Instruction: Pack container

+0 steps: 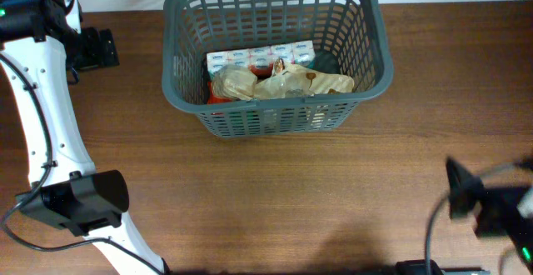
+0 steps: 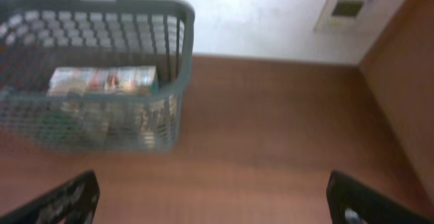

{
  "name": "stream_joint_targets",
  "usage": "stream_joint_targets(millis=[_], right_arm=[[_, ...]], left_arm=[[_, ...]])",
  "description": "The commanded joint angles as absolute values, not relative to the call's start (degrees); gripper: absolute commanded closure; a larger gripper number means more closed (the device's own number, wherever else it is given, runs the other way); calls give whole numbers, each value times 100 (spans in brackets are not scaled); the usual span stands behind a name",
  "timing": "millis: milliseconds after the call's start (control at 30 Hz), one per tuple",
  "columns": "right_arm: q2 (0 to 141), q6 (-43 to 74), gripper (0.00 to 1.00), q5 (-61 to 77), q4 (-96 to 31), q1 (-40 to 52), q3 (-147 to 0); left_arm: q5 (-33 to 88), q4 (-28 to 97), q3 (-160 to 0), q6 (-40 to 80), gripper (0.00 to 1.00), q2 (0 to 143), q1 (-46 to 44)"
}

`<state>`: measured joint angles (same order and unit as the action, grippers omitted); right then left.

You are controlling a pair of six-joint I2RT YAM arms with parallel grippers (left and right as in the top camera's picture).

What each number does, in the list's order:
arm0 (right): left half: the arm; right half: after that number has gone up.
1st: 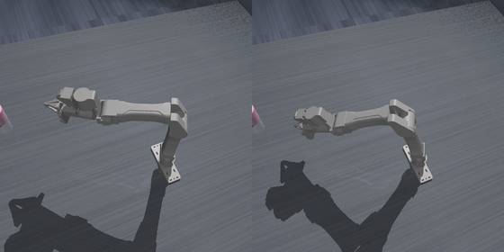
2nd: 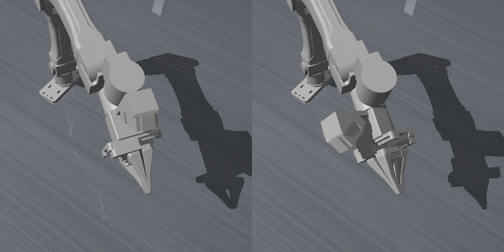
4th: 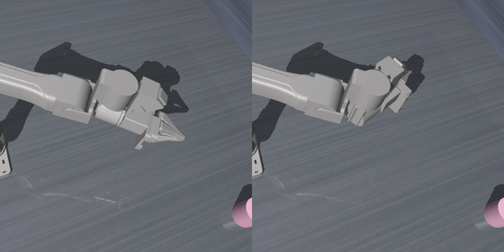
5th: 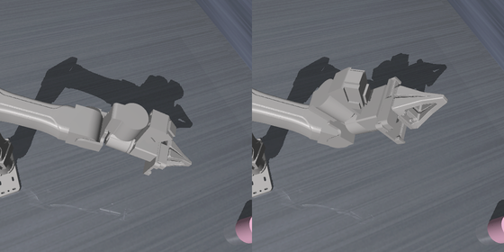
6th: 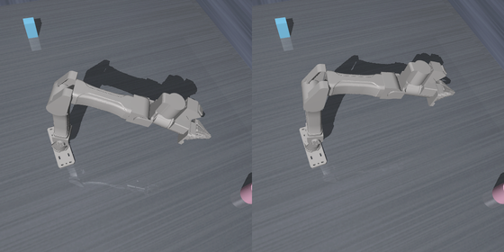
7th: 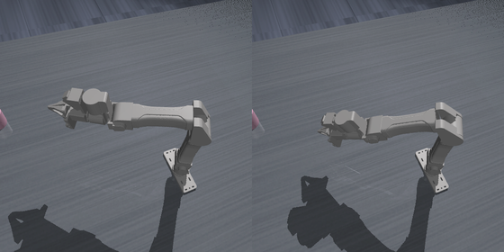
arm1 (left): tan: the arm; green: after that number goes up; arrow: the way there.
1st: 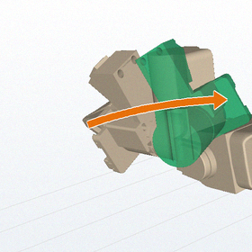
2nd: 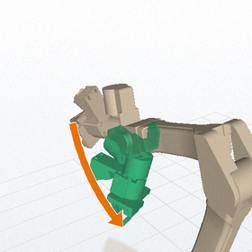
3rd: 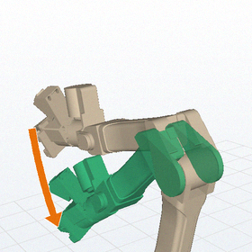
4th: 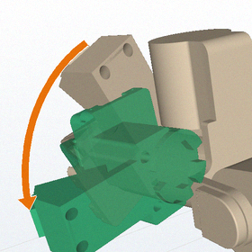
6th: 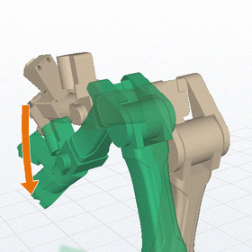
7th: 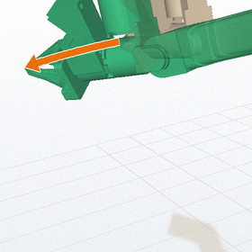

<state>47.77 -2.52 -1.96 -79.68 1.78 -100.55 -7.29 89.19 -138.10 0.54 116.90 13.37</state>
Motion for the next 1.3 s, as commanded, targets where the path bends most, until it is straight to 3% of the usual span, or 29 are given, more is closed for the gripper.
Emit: stream_joint_targets(millis=[0,67,200,467,600,733,800,1033,1267], right_arm=[[4923,165,1,-270,-7314,148,-9192],[5166,729,1,-56,-6604,148,-8663],[5824,1028,1,534,-6637,148,-8427],[5618,-62,1,499,-4823,137,-8418],[5159,-556,1,355,-4558,-56,-8213],[4097,-552,1,397,-4222,-703,-6552],[3424,-480,1,482,-3404,-840,-5214],[1730,266,1,585,-1125,-539,-2178],[753,377,1,895,-1114,-375,-1339]], left_arm=[[-690,8912,-13797,132,1,11716,1367],[-690,8912,-13797,132,1,11716,1367],[-687,8912,-13797,132,1,11716,1367],[-687,8914,-13797,132,1,11716,1367],[-690,8912,-13797,132,1,11716,1367],[-690,8914,-13797,132,1,11716,1367],[-687,8912,-13797,132,1,11716,1367],[-690,8914,-13797,132,1,11716,1367],[-687,8914,-13797,132,1,11716,1367]])
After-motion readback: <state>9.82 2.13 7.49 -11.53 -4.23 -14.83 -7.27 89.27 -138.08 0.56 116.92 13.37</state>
